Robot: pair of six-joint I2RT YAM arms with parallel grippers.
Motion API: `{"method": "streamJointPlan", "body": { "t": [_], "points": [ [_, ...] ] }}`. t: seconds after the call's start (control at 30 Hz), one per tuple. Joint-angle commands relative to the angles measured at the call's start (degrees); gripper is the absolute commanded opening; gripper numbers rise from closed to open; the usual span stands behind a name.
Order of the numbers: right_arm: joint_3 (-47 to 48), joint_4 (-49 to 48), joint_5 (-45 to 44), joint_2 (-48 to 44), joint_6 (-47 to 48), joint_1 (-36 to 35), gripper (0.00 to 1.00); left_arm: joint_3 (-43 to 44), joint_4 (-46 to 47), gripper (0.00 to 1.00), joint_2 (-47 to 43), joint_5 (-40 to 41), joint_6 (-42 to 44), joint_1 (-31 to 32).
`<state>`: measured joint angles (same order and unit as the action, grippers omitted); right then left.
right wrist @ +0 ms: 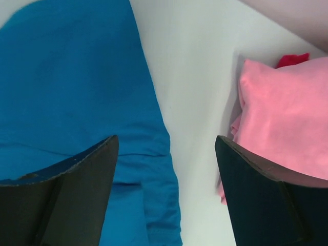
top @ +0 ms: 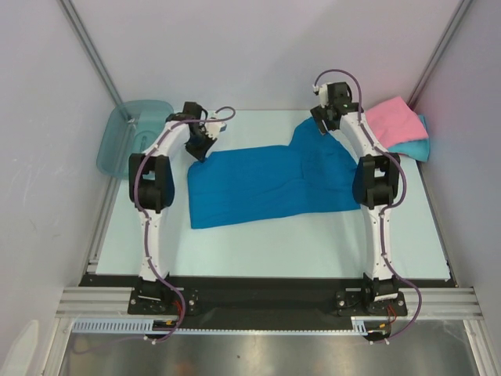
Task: Fold and stack the t-shirts
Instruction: Fold the tshirt
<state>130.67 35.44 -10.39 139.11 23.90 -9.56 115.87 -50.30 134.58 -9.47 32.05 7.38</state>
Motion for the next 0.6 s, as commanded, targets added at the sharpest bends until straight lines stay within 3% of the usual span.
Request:
{"method": "streamJointPlan", "body": {
  "t": [0.0, 0.57],
  "points": [
    [5.74, 2.89, 6.78, 1.69, -4.13, 0.77, 0.82, 0.58, 1.17, 0.0, -7.23, 3.23, 3.01, 0.8],
    [2.48, -6.44, 23.13, 7.49, -4.83, 3.58, 0.82, -4.95, -1.29, 0.0, -16.9, 13.16, 9.87, 6.95]
  ]
}}
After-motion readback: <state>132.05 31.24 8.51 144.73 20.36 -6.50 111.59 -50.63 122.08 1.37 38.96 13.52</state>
